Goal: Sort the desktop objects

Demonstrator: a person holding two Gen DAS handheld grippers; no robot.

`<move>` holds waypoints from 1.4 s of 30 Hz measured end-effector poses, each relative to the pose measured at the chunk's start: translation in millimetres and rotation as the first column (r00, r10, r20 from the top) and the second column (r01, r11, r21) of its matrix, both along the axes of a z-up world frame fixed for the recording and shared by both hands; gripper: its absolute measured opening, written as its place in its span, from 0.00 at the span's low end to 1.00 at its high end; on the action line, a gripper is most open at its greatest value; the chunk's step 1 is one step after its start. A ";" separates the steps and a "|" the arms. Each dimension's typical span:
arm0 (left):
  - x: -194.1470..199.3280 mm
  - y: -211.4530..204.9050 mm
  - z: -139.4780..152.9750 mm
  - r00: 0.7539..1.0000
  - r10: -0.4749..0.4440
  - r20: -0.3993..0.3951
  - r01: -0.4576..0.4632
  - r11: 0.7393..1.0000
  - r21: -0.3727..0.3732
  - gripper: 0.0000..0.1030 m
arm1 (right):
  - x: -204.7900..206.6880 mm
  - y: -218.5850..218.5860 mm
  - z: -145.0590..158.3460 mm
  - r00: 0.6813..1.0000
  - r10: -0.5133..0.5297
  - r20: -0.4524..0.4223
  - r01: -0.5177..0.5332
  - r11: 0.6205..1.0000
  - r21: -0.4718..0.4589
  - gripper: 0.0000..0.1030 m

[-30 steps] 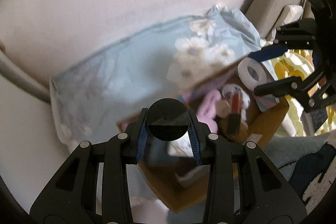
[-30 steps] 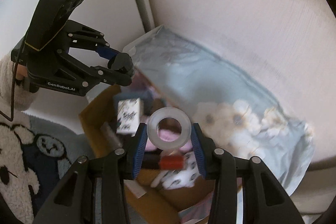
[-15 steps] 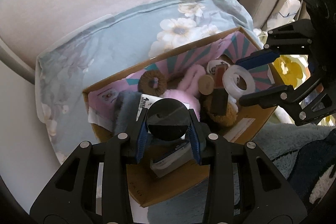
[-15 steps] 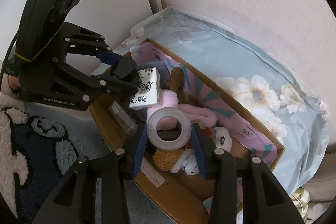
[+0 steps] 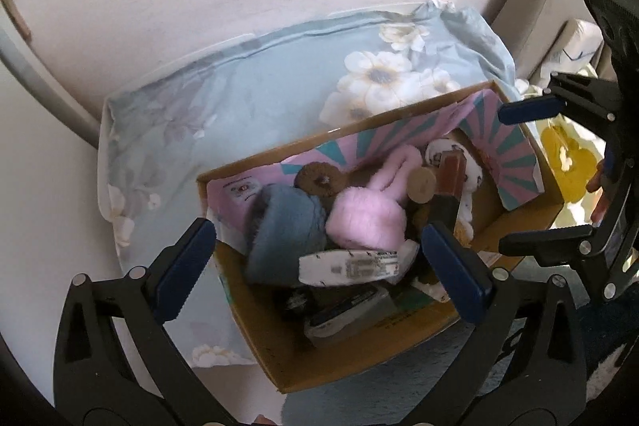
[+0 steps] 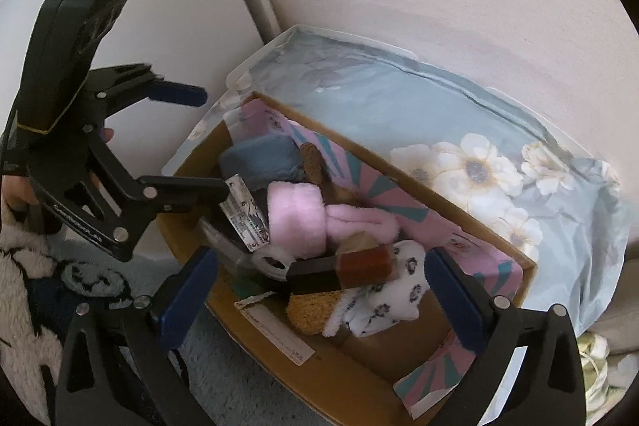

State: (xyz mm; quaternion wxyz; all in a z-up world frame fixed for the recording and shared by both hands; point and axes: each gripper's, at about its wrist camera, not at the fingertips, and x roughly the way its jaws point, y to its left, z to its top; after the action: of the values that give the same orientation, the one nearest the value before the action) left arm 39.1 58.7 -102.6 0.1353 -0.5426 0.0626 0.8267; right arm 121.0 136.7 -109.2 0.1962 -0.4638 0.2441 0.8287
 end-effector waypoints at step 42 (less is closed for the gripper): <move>0.9 -34.1 100.5 0.884 0.370 -0.284 -0.394 0.919 -0.029 1.00 | 36.2 12.4 61.0 0.736 -0.675 0.044 0.659 0.731 0.177 1.00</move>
State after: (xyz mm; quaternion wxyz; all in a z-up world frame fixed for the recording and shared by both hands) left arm 40.0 24.6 -2.1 -0.0635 -0.4304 0.0078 0.9004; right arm 157.2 149.1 -48.2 0.5276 -0.3721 0.3207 0.6931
